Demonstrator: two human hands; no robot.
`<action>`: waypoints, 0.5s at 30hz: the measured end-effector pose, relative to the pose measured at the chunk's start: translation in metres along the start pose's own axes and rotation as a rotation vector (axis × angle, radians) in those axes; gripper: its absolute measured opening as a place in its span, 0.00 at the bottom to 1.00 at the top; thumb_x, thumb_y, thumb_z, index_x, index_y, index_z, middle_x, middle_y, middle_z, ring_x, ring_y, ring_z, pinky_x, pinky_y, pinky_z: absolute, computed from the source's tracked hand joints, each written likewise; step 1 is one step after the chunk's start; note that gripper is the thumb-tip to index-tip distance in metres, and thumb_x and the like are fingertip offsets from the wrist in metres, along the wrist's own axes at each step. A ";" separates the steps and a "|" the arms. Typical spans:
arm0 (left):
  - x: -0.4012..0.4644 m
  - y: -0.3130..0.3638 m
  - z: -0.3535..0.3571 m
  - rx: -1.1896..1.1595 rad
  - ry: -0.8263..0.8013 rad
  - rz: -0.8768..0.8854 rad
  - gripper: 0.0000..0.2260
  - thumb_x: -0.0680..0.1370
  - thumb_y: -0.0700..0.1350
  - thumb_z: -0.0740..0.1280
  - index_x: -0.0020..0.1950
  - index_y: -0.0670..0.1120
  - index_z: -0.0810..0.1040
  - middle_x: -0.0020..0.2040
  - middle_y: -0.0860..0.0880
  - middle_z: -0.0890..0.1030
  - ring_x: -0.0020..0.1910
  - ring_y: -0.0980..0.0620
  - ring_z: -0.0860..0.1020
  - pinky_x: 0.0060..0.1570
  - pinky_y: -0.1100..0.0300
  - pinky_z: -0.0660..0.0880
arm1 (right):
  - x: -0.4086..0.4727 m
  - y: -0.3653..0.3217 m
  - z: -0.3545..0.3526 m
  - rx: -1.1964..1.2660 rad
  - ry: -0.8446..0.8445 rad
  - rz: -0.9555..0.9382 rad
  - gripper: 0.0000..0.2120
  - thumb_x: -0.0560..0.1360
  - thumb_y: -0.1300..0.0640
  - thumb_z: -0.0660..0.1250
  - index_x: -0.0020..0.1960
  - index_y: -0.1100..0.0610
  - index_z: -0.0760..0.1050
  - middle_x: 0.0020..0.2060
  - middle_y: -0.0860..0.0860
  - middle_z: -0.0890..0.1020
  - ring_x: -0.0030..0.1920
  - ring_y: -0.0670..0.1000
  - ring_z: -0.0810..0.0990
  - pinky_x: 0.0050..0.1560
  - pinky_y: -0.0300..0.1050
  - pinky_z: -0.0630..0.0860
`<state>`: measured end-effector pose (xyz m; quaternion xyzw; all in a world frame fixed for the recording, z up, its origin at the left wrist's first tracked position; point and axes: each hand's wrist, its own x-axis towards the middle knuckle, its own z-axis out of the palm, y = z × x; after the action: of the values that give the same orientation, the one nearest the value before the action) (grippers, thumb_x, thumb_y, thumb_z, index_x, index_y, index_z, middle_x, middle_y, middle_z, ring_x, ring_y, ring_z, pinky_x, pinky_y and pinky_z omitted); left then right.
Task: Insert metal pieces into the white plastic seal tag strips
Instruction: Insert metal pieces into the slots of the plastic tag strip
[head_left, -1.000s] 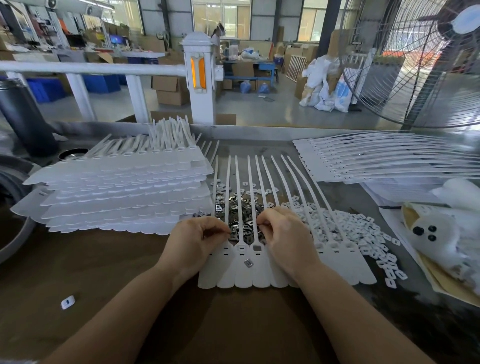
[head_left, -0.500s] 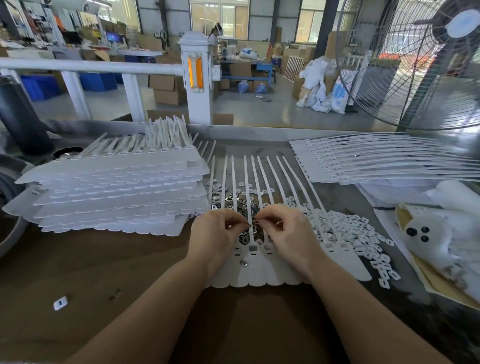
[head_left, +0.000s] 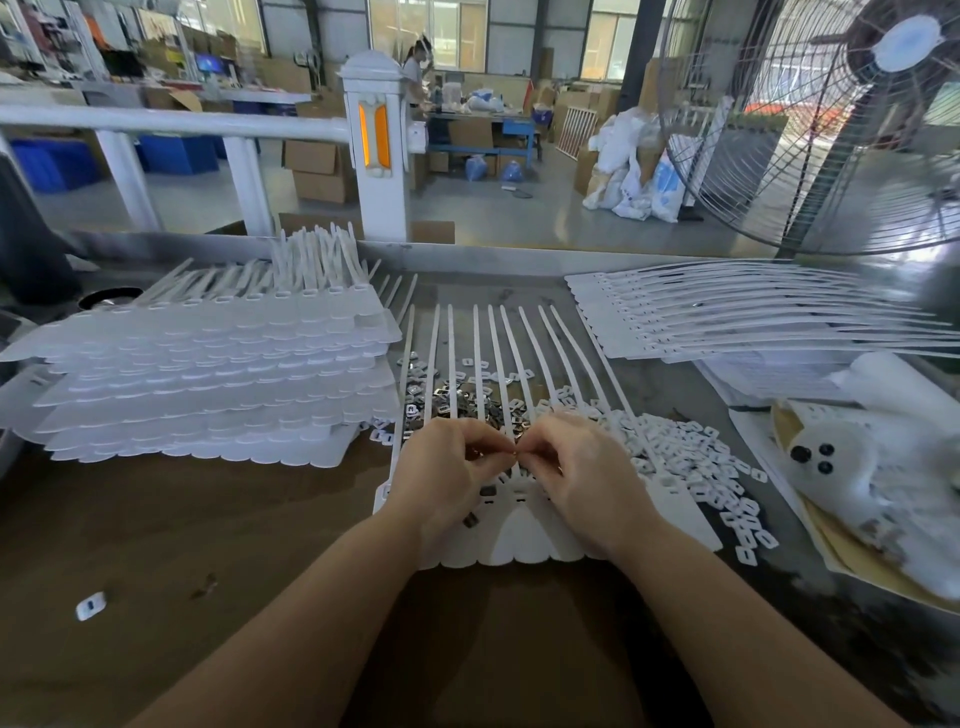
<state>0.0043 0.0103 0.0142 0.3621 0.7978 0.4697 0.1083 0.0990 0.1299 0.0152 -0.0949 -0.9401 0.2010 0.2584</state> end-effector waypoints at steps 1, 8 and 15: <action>-0.001 0.000 0.000 0.022 0.003 0.009 0.07 0.74 0.44 0.71 0.40 0.57 0.81 0.38 0.58 0.81 0.37 0.62 0.78 0.35 0.72 0.73 | -0.001 -0.001 0.000 0.001 -0.008 -0.007 0.03 0.75 0.58 0.66 0.45 0.57 0.78 0.40 0.47 0.77 0.44 0.47 0.73 0.43 0.35 0.65; -0.009 -0.002 0.004 0.292 0.030 0.251 0.02 0.76 0.43 0.67 0.46 0.47 0.80 0.42 0.57 0.76 0.40 0.57 0.72 0.42 0.69 0.68 | -0.006 0.004 -0.003 0.133 0.032 0.056 0.01 0.73 0.60 0.69 0.42 0.55 0.79 0.37 0.44 0.77 0.41 0.45 0.75 0.45 0.37 0.71; -0.016 -0.001 0.003 0.391 0.006 0.435 0.03 0.74 0.41 0.68 0.44 0.45 0.81 0.43 0.51 0.78 0.41 0.54 0.74 0.44 0.61 0.71 | -0.009 0.010 -0.003 0.178 0.105 0.126 0.02 0.72 0.61 0.69 0.41 0.56 0.80 0.36 0.47 0.79 0.41 0.48 0.77 0.45 0.47 0.75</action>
<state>0.0174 0.0011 0.0091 0.5374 0.7770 0.3204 -0.0693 0.1092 0.1371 0.0095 -0.1411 -0.8960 0.2941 0.3014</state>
